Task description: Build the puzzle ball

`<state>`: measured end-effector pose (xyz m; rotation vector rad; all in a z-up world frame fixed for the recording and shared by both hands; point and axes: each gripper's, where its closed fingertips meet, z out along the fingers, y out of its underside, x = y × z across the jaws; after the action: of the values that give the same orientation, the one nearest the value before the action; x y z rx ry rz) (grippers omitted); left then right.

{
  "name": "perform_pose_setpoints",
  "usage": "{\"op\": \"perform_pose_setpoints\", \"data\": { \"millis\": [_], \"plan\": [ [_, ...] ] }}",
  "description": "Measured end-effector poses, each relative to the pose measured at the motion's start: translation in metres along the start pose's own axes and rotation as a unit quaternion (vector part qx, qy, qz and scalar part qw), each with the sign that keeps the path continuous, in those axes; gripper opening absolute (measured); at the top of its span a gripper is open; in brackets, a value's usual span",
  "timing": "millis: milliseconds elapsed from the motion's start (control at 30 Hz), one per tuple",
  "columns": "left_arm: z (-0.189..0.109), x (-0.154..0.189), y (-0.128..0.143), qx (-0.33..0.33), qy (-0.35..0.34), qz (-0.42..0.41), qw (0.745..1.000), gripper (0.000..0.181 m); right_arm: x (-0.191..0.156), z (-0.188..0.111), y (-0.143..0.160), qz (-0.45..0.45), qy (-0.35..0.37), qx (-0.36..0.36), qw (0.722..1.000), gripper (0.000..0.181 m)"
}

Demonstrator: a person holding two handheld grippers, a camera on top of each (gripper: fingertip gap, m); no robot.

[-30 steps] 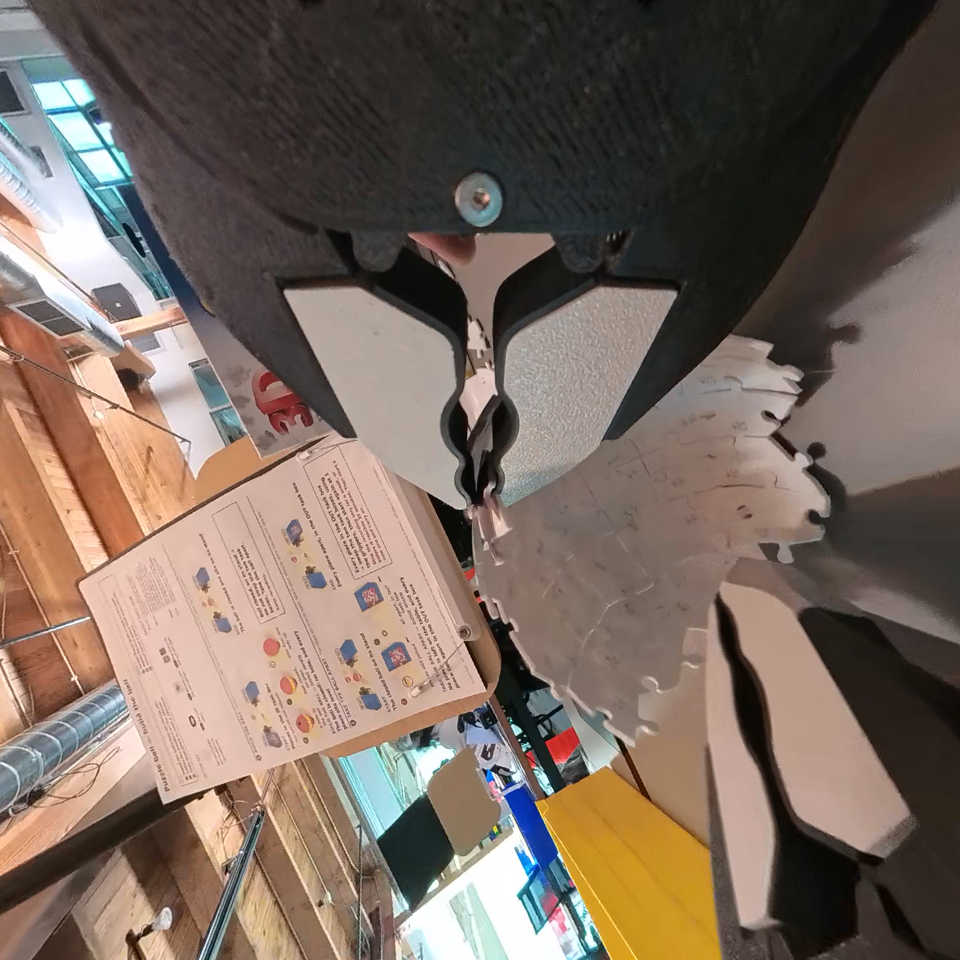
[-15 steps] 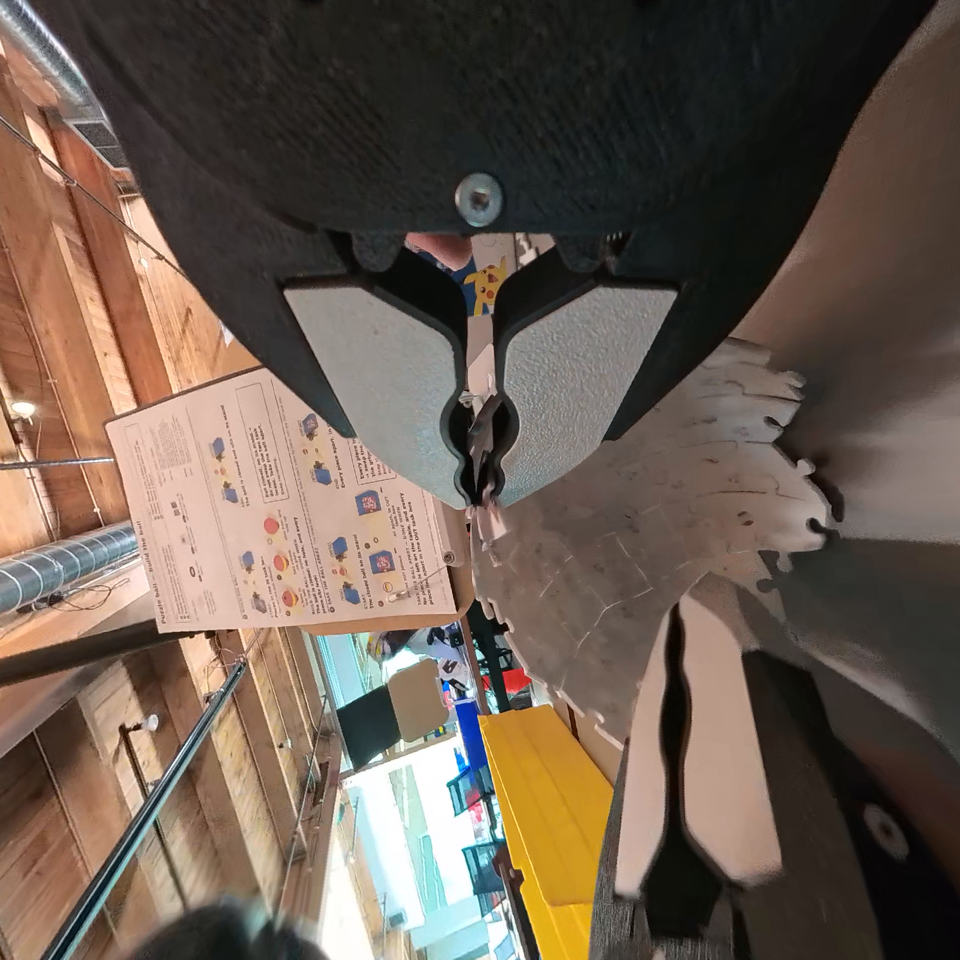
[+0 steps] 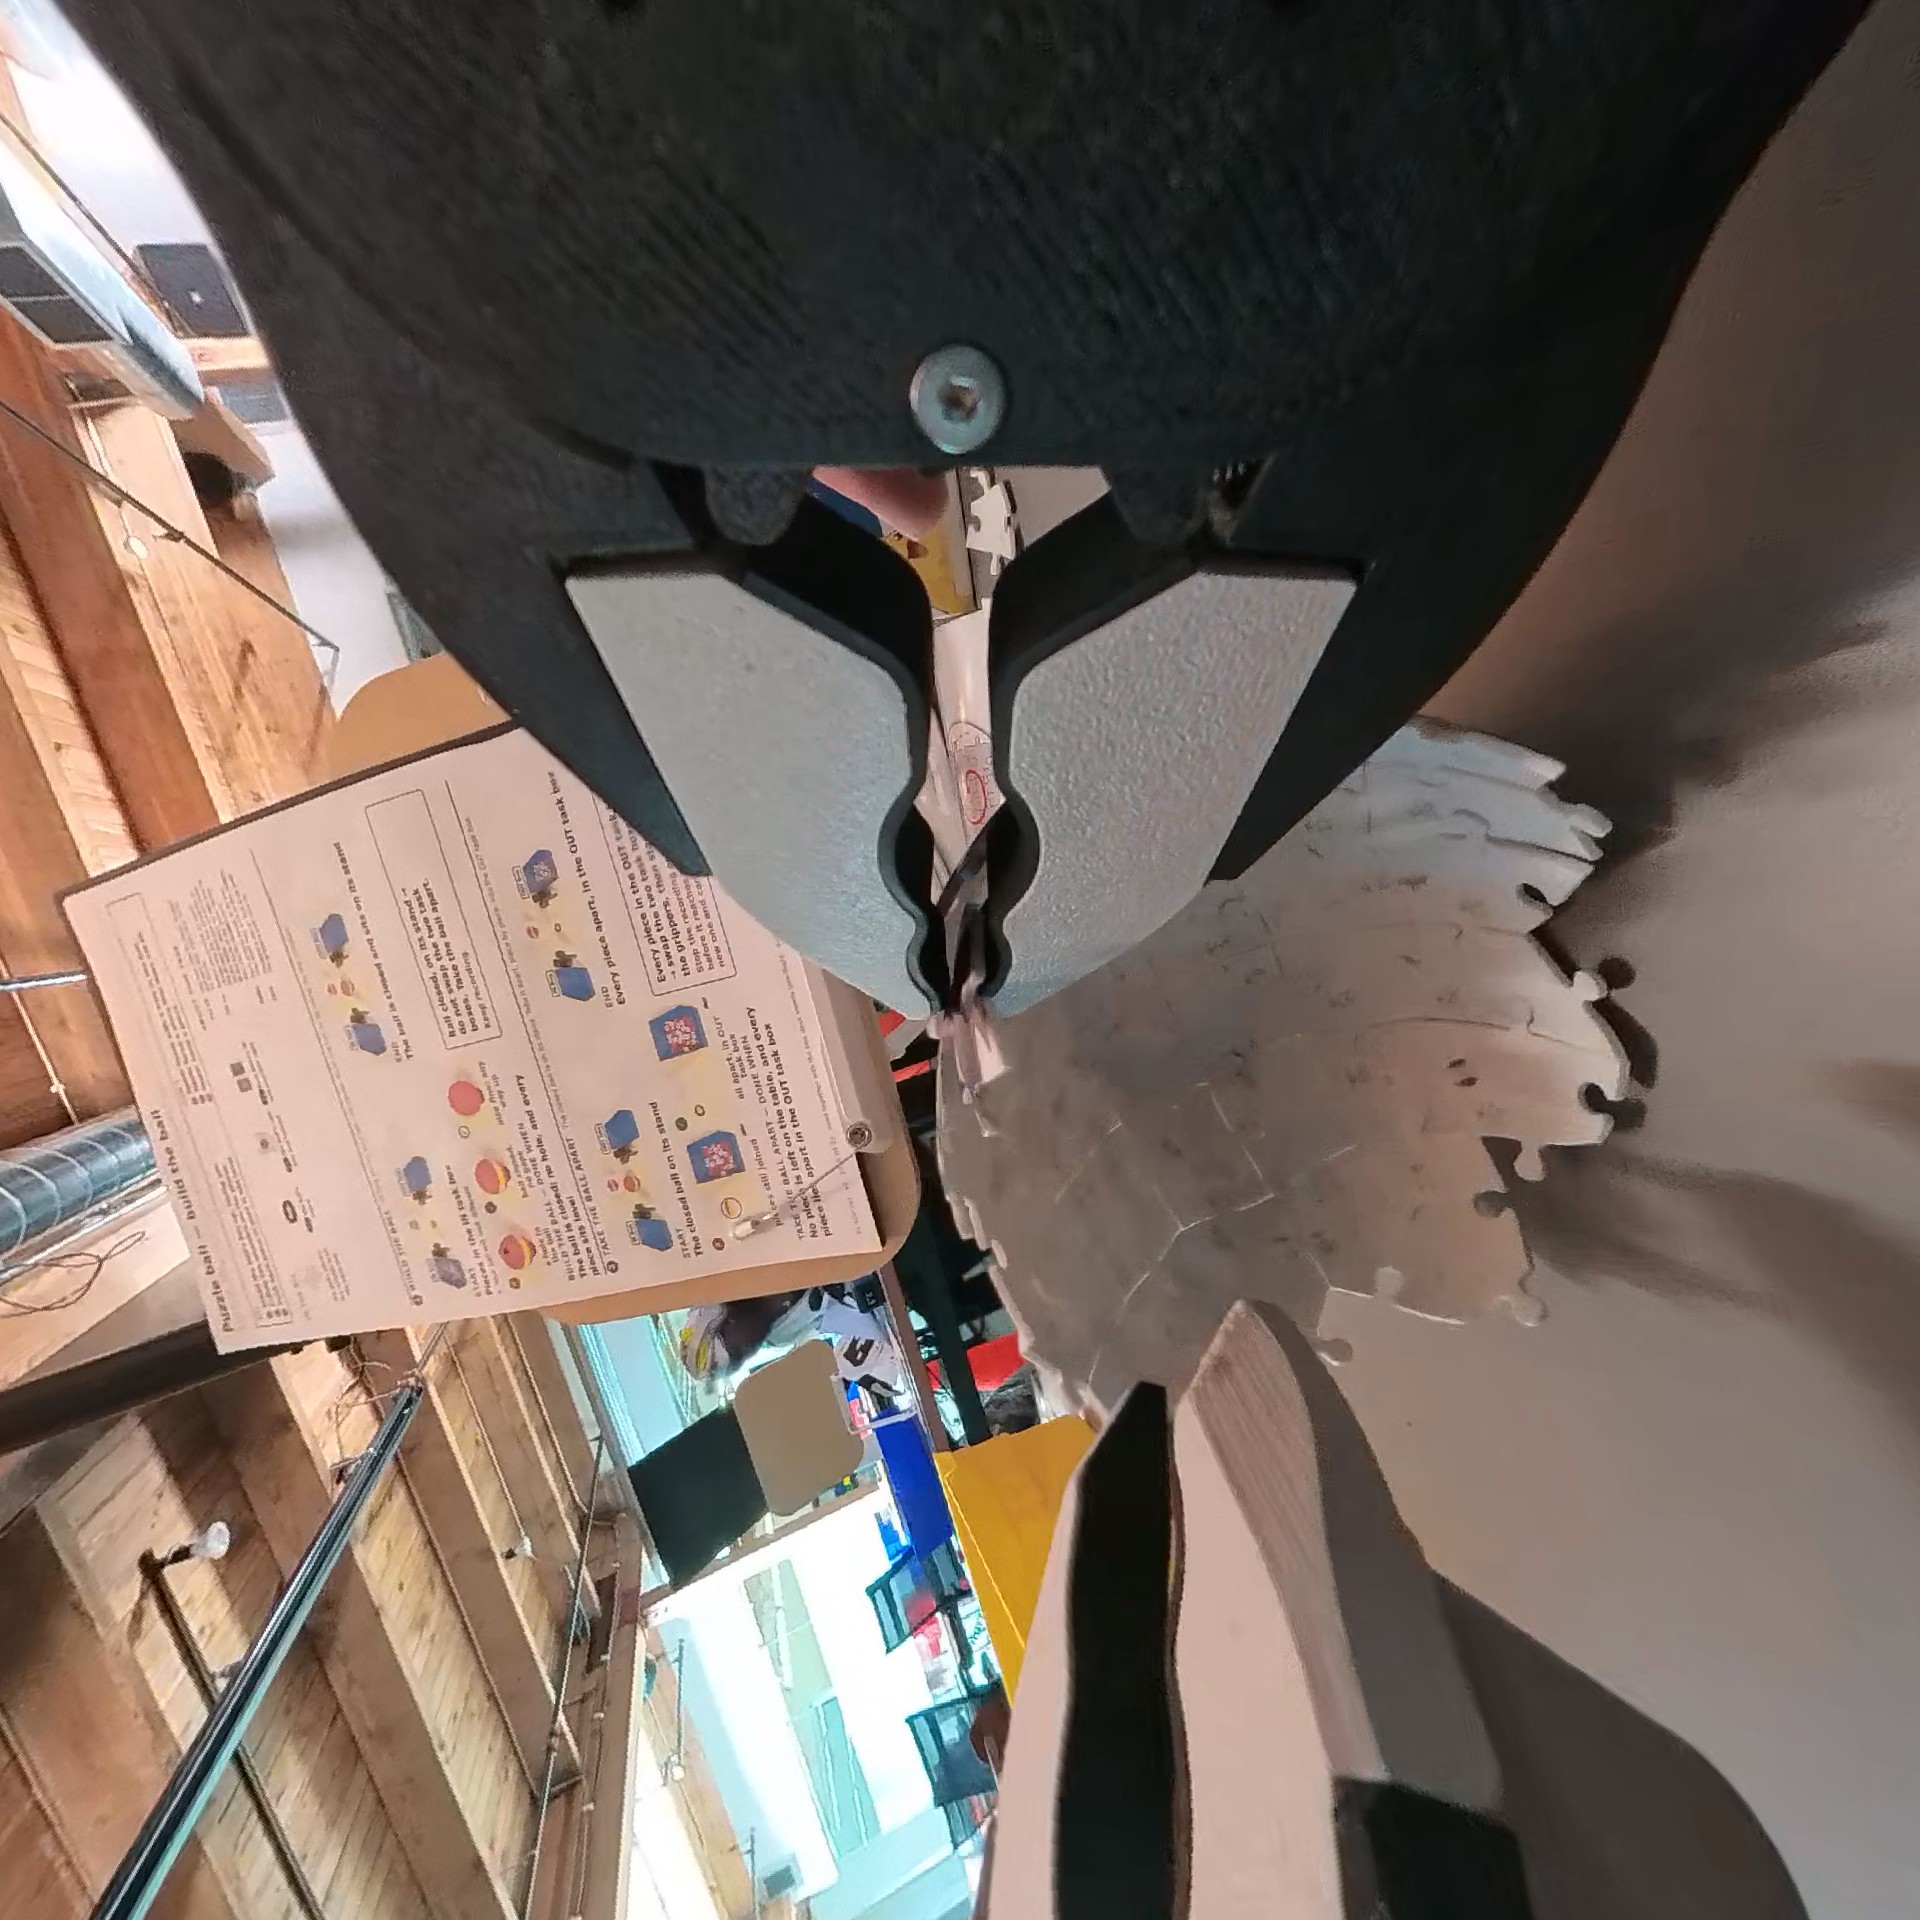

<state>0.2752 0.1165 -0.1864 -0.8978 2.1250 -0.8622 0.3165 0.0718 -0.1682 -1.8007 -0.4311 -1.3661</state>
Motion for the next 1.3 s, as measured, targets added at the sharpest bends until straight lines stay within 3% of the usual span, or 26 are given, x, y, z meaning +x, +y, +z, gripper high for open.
{"op": "perform_pose_setpoints", "data": {
  "millis": [100,200,267,333,467,567,833,1067,1300],
  "plan": [
    [-0.001,-0.012,-0.007,0.008,-0.049,0.035,0.998,0.028,0.003,0.003,-0.001,0.006,0.010,-0.001,1.000,0.004],
    [0.003,-0.033,-0.012,0.022,-0.120,0.054,0.991,0.044,0.003,0.005,0.000,0.020,0.021,-0.003,1.000,0.004],
    [0.012,-0.042,-0.006,0.006,-0.133,0.049,0.990,0.060,0.004,0.006,0.001,0.029,0.027,-0.004,0.999,0.003],
    [0.024,-0.047,0.000,-0.001,-0.122,0.027,0.992,0.060,0.005,0.007,0.002,0.043,0.028,-0.002,0.999,0.003],
    [0.041,-0.044,0.003,0.004,-0.089,-0.007,0.996,0.044,0.008,0.008,0.004,0.066,0.036,-0.002,0.997,0.003],
    [0.041,-0.044,-0.002,0.016,-0.109,0.013,0.994,0.011,0.008,0.010,0.008,0.075,0.045,-0.009,0.996,0.003],
    [0.039,-0.044,-0.007,0.049,-0.154,0.053,0.985,0.003,0.011,0.008,0.012,0.093,0.069,-0.009,0.993,0.005],
    [0.033,-0.040,-0.008,0.090,-0.163,0.055,0.981,0.002,0.018,0.003,0.012,0.118,0.096,0.009,0.988,0.020],
    [0.031,-0.038,-0.011,0.110,-0.173,0.065,0.977,0.003,0.014,0.004,0.010,0.132,0.071,0.034,0.988,0.025]
  ]
}}
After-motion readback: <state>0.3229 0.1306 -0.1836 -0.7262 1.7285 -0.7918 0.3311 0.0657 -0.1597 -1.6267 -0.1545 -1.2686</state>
